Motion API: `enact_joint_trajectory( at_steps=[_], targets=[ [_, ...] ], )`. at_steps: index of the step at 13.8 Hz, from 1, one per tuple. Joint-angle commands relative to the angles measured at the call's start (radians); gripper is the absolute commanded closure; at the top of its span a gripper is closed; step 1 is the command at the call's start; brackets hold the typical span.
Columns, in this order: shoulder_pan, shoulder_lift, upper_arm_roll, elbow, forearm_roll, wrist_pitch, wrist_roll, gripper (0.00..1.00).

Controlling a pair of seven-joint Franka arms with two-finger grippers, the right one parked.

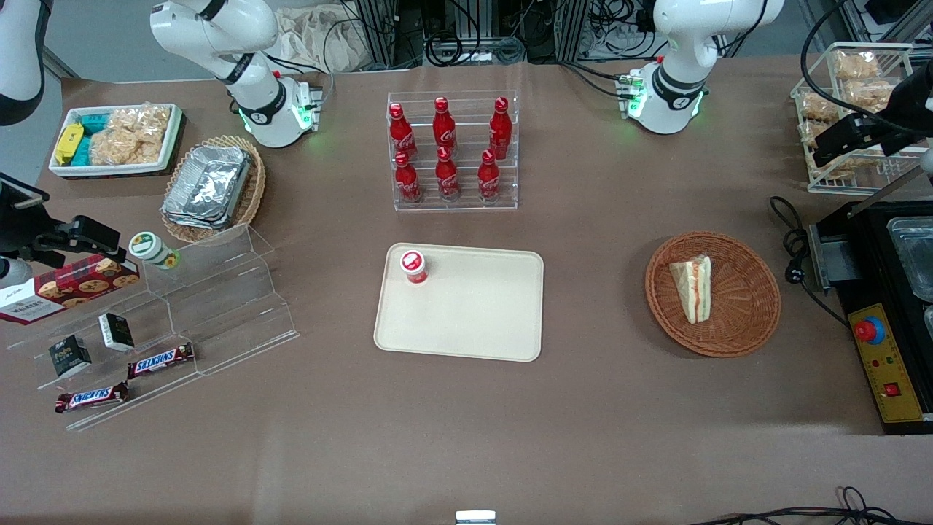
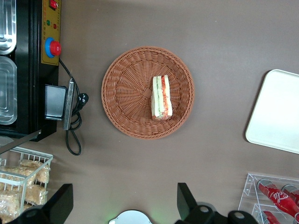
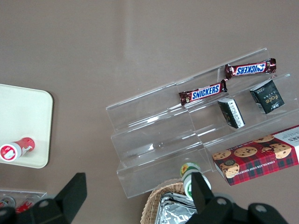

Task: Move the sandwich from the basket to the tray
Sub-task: 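Move the left gripper out from its rest pose toward the wicker basket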

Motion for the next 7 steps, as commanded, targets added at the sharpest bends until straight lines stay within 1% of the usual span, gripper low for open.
enact_joint_trajectory(
  at_steps=[1, 5, 7],
  targets=[
    [-0.01, -0.01, 0.01, -0.004, -0.015, 0.012, 0.016, 0.0],
    [-0.012, 0.001, 0.006, -0.002, 0.002, 0.015, 0.003, 0.0],
    [-0.01, 0.005, 0.009, 0.001, -0.015, 0.034, 0.013, 0.0]
  ],
)
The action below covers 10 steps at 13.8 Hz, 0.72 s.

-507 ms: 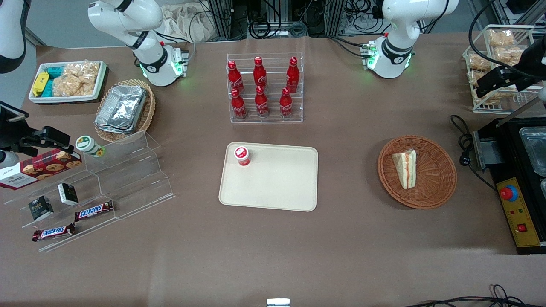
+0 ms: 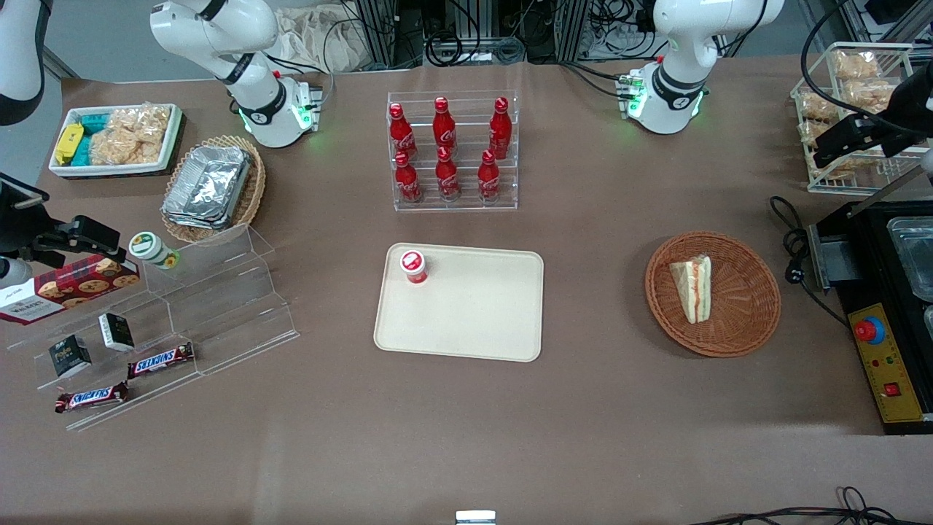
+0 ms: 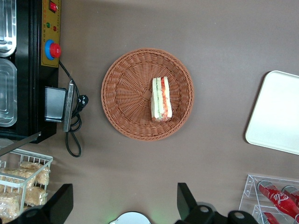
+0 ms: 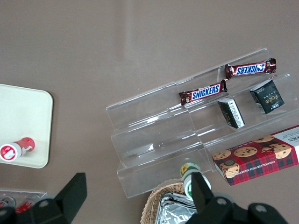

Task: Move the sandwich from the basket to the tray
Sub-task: 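Move the left gripper out from its rest pose toward the wicker basket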

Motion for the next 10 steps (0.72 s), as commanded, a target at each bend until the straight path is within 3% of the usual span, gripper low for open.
enact_joint_trajectory(
  at_steps=[1, 10],
  targets=[
    [-0.009, 0.003, 0.009, 0.001, -0.013, 0.026, 0.013, 0.0],
    [-0.015, 0.102, 0.004, -0.019, -0.012, 0.035, -0.001, 0.0]
  ],
)
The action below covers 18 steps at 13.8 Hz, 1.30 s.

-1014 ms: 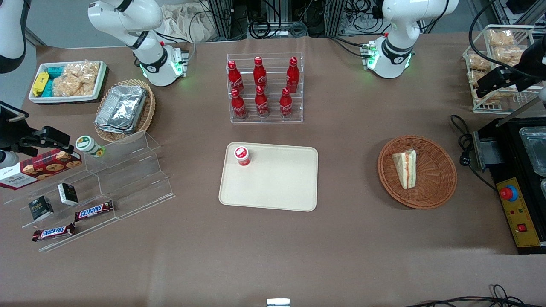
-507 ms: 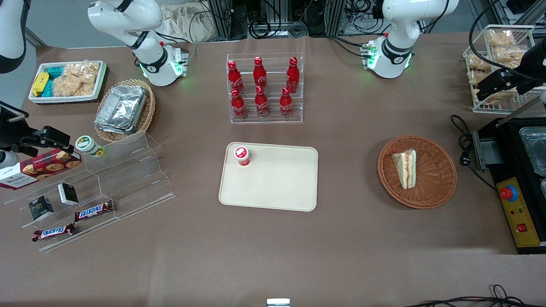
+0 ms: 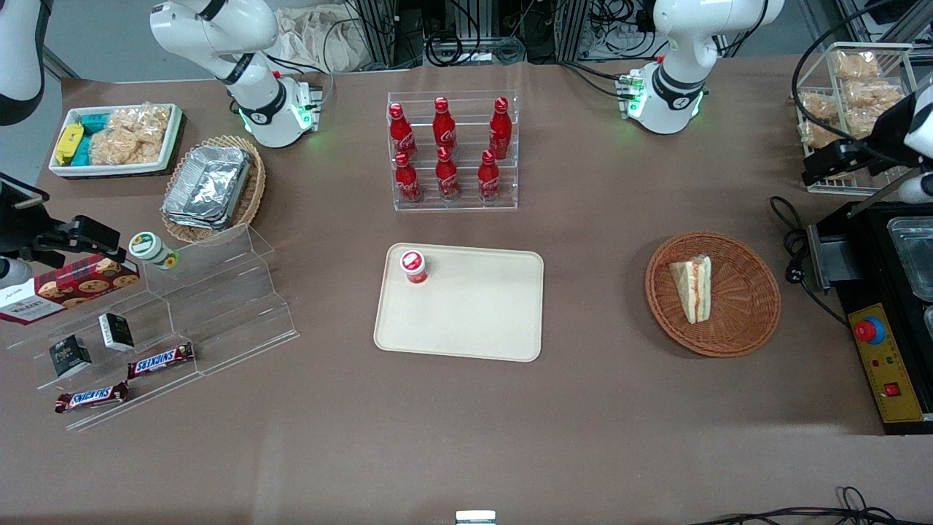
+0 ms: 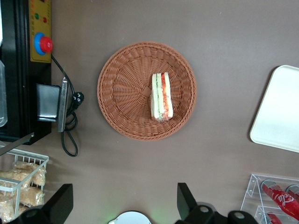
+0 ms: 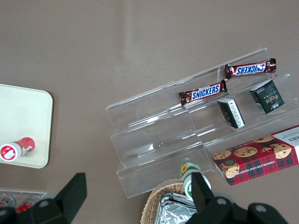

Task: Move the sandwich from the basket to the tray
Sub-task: 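Move the left gripper out from its rest pose toward the wicker basket, then lower the open left gripper over the wrapped sandwich in the basket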

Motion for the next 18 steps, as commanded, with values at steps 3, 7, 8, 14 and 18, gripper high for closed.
enact_joint_trajectory(
  at_steps=[3, 7, 8, 14, 18],
  targets=[
    [-0.016, 0.097, 0.004, -0.023, -0.01, 0.059, -0.023, 0.0],
    [-0.02, 0.118, -0.015, -0.173, -0.013, 0.248, -0.102, 0.0],
    [-0.02, 0.125, -0.019, -0.204, -0.013, 0.297, -0.115, 0.0],
    [-0.036, 0.245, -0.03, -0.33, -0.015, 0.529, -0.17, 0.0],
    [-0.057, 0.318, -0.032, -0.394, -0.013, 0.682, -0.196, 0.0]
  ],
)
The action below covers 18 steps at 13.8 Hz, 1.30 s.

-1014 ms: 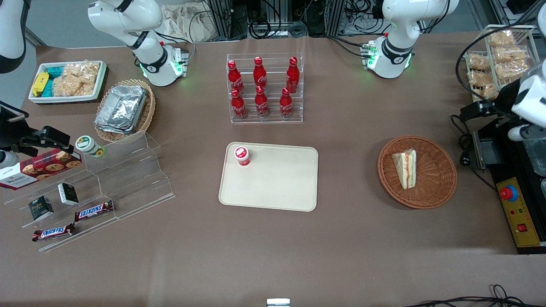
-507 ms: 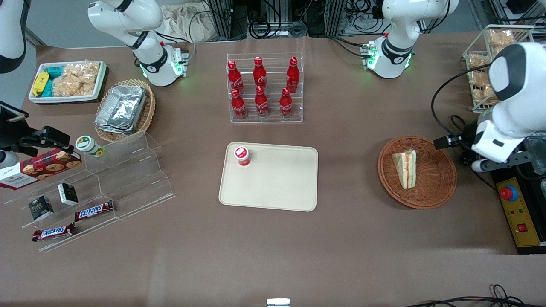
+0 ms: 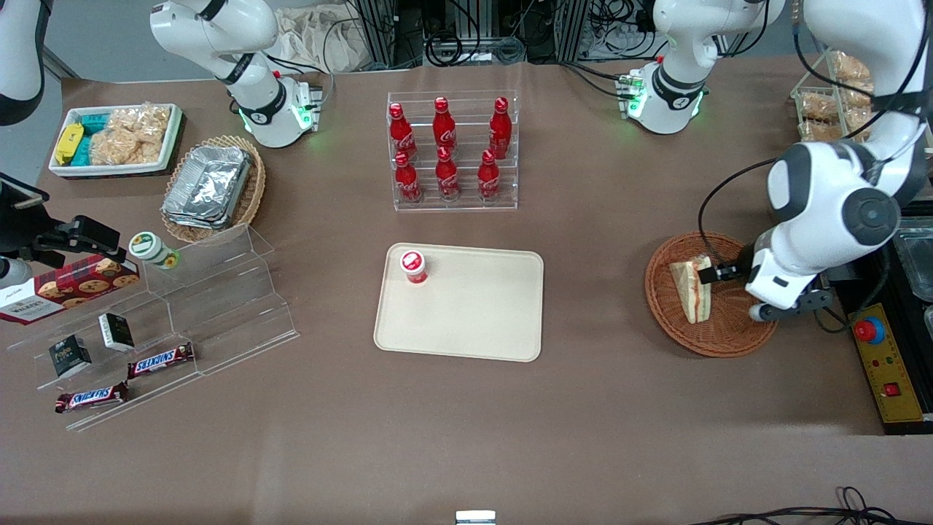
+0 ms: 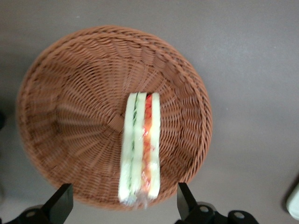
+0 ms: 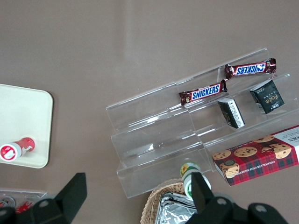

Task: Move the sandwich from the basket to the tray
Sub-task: 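Lower the open left gripper over the wrapped sandwich in the basket, then close the left gripper on the wrapped sandwich and lift it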

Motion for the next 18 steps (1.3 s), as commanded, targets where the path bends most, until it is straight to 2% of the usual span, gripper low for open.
enact_joint_trajectory(
  at_steps=[1, 11, 12, 15, 16, 17, 18],
  targets=[
    [-0.017, 0.035, 0.003, -0.029, -0.01, 0.071, -0.033, 0.0],
    [-0.042, 0.13, 0.008, -0.1, 0.075, 0.206, -0.033, 0.0],
    [-0.042, 0.13, 0.008, -0.1, 0.076, 0.206, -0.033, 0.06],
    [-0.04, 0.127, 0.009, -0.1, 0.076, 0.203, -0.032, 0.51],
    [-0.04, 0.126, 0.011, -0.099, 0.076, 0.203, -0.032, 0.63],
    [-0.04, 0.121, 0.011, -0.097, 0.076, 0.202, -0.03, 0.72],
    [-0.04, 0.118, 0.011, -0.097, 0.076, 0.197, -0.03, 0.76]
  ],
)
